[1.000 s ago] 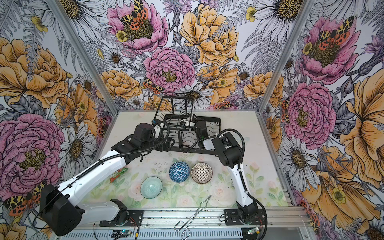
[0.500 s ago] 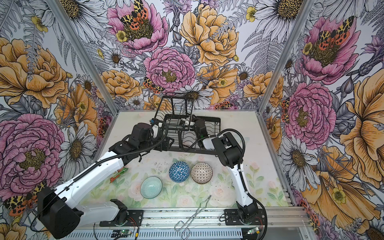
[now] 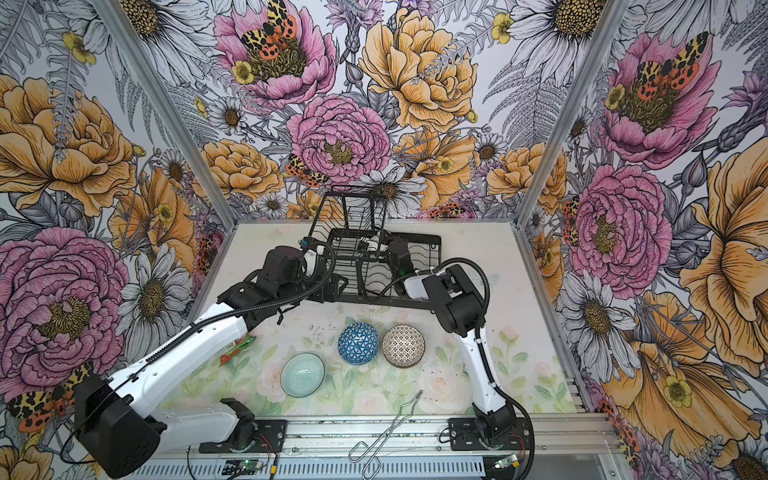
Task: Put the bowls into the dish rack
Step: 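Lower the bowl into a rack slot and open right gripper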
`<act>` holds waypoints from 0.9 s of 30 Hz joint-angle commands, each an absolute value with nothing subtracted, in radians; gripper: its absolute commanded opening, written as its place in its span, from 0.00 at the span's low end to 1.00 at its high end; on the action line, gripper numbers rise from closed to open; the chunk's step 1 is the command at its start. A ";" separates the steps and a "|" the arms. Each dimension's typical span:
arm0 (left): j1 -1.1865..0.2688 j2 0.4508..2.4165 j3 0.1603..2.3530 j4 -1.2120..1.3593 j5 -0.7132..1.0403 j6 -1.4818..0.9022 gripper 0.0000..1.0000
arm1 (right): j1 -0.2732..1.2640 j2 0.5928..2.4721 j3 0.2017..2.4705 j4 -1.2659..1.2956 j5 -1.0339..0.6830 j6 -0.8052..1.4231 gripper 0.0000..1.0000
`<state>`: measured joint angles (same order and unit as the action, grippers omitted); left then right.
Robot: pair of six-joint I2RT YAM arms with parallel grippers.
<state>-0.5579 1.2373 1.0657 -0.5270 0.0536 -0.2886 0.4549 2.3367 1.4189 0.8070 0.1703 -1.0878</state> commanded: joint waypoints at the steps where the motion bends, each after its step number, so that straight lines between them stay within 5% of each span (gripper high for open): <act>1: -0.549 1.213 1.048 -0.527 0.045 -0.305 0.99 | 0.456 2.345 1.440 0.781 0.196 -1.066 0.09; 23: -0.549 1.200 1.028 -0.525 0.045 -0.316 0.99 | 0.450 2.314 1.428 0.785 0.195 -1.062 0.25; 25: -0.549 1.200 1.027 -0.525 0.046 -0.315 0.99 | 0.448 2.299 1.414 0.785 0.189 -1.062 0.36; 27: -0.548 1.202 1.026 -0.525 0.046 -0.315 0.99 | 0.447 2.274 1.394 0.783 0.180 -1.058 0.64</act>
<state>-0.5579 1.2209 1.0382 -0.5282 0.0536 -0.3073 0.4438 2.3322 1.4155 0.7773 0.1864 -1.0760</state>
